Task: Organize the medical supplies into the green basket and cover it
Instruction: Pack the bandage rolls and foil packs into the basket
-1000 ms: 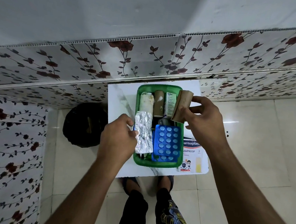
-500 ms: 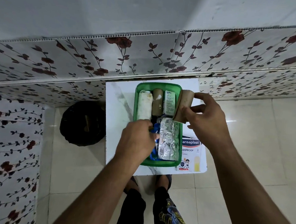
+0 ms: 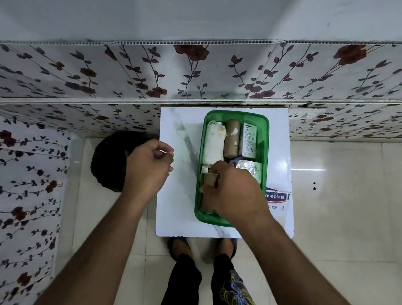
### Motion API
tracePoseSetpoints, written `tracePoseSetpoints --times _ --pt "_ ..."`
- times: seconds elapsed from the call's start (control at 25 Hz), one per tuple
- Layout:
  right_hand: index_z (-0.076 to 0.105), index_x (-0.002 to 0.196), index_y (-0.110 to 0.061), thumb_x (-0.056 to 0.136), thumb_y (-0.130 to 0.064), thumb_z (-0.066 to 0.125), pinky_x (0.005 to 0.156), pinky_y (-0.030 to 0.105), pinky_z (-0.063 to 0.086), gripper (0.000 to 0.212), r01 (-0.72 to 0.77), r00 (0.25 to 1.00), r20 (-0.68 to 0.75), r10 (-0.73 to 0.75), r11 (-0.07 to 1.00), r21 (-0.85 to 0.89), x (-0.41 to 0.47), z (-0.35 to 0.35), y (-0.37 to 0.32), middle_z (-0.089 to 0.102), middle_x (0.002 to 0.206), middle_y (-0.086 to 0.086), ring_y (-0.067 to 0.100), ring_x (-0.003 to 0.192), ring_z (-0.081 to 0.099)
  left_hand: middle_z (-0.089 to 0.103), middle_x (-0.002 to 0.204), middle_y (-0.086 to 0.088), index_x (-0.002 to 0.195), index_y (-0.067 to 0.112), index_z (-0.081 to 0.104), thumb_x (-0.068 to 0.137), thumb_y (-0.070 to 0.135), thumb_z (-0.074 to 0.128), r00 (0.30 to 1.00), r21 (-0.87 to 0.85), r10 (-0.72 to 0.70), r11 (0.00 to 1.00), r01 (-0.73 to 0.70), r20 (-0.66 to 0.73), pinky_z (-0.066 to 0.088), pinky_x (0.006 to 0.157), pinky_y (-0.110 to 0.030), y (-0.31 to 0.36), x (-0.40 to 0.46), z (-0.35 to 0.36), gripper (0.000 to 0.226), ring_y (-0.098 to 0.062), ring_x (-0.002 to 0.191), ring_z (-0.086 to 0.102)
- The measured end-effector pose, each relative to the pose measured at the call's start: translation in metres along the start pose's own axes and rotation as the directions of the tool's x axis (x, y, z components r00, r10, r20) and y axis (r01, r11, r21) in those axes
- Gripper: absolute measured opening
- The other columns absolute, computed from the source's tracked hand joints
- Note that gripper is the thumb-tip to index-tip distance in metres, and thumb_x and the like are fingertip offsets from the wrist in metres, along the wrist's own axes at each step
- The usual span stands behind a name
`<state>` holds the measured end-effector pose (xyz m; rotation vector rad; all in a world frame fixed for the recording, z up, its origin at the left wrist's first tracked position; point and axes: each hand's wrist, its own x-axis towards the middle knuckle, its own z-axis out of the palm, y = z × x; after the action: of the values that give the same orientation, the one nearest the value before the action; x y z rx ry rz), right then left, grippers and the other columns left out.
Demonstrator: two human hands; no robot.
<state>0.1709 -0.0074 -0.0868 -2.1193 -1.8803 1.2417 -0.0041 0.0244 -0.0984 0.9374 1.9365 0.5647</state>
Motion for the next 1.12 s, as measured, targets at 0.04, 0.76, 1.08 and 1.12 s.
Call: tracePoseSetpoints --times 0.04,0.76,1.08,1.12 --pt "0.061 0.095 -0.021 0.082 -0.029 0.058 0.057 0.03 0.044 0.016 -0.009 1.0 -0.002 0.009 0.999 -0.035 0.002 0.003 0.002 0.068 0.079 0.007 0.032 0.073 0.064 0.072 0.076 -0.002 0.079 0.021 0.067 0.087 0.01 0.059 1.0 0.001 0.003 1.0 -0.003 0.013 0.058 0.067 -0.042 -0.003 0.001 0.001 0.016 -0.002 0.05 0.065" --pt "0.052 0.14 -0.026 0.097 -0.05 0.045 0.095 0.034 0.043 0.05 -0.245 0.95 -0.102 0.296 0.906 0.346 -0.002 -0.035 0.085 0.063 0.131 0.004 0.019 0.111 0.06 0.069 0.077 0.016 0.071 0.06 0.066 0.085 0.058 0.053 0.948 0.056 0.033 0.997 -0.053 0.317 0.059 0.079 -0.045 0.006 -0.001 0.033 0.019 -0.013 0.079 0.069" --pt "0.06 0.129 -0.037 0.102 -0.039 0.034 0.105 0.041 0.043 0.037 -0.161 0.98 0.008 0.198 0.768 0.62 0.006 -0.012 0.076 0.066 0.123 -0.009 0.015 0.116 0.059 0.07 0.078 0.031 0.097 0.041 0.069 0.096 0.049 0.047 0.946 -0.03 -0.001 0.999 0.011 0.324 0.05 0.056 -0.007 -0.005 -0.011 0.033 0.023 0.015 0.075 0.064" --pt "0.059 0.13 -0.034 0.102 -0.04 0.035 0.103 0.041 0.045 0.037 -0.172 0.98 0.036 0.195 0.746 0.643 0.007 -0.014 0.077 0.066 0.124 -0.007 0.016 0.115 0.06 0.072 0.086 0.026 0.099 0.04 0.07 0.096 0.049 0.048 0.952 -0.039 -0.004 0.999 0.016 0.307 0.054 0.061 -0.013 -0.005 -0.011 0.032 0.024 0.01 0.079 0.067"
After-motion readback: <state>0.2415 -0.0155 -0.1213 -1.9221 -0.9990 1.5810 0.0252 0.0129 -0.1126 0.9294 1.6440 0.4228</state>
